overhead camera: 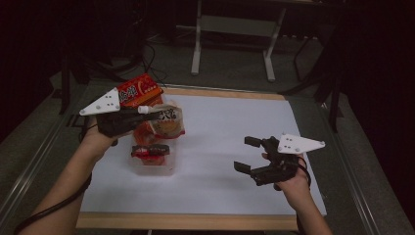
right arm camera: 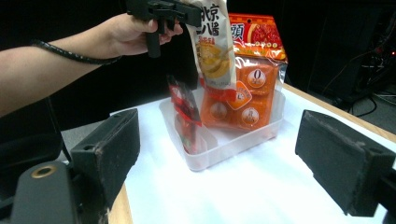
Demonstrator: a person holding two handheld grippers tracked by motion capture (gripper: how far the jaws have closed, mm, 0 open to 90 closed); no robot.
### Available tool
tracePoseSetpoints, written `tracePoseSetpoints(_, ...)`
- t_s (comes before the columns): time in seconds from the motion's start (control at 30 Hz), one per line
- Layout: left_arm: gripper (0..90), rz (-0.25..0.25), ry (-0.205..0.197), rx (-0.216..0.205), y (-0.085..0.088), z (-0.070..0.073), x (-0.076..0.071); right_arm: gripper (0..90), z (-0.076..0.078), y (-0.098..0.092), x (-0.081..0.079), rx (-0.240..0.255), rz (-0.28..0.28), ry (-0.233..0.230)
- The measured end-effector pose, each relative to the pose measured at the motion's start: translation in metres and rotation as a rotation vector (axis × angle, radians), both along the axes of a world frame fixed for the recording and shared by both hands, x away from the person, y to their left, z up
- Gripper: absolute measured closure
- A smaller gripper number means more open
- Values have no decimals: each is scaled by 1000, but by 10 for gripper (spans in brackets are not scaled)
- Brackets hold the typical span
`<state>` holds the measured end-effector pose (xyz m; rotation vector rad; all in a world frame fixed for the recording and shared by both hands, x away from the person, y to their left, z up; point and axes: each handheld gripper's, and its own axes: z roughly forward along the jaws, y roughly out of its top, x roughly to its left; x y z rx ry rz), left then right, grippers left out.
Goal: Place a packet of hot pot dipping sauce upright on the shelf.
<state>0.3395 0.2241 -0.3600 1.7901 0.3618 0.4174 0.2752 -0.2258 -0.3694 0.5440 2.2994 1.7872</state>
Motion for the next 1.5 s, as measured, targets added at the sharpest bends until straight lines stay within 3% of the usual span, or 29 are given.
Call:
tracePoseSetpoints(0.23,900,32,29,11,13,-14,7,139,-3,-2,1,2,-1,10)
tracePoseSetpoints(0.53,900,27,73,35,20,-29,10,139,-7,-2,3,7,2,26)
tracePoseSetpoints(0.8,900,-24,135,68,22,-39,6,139,-9,-3,4,12,2,33)
tracePoseSetpoints(1.0,900,-36,155,96,19,-46,5,139,-9,-3,4,17,5,37)
tracePoseSetpoints(1.27,900,-52,180,70,19,-53,3,139,-9,-4,4,20,5,39)
tracePoseSetpoints(1.5,900,-73,183,80,20,-51,1,140,-10,-5,6,30,2,50)
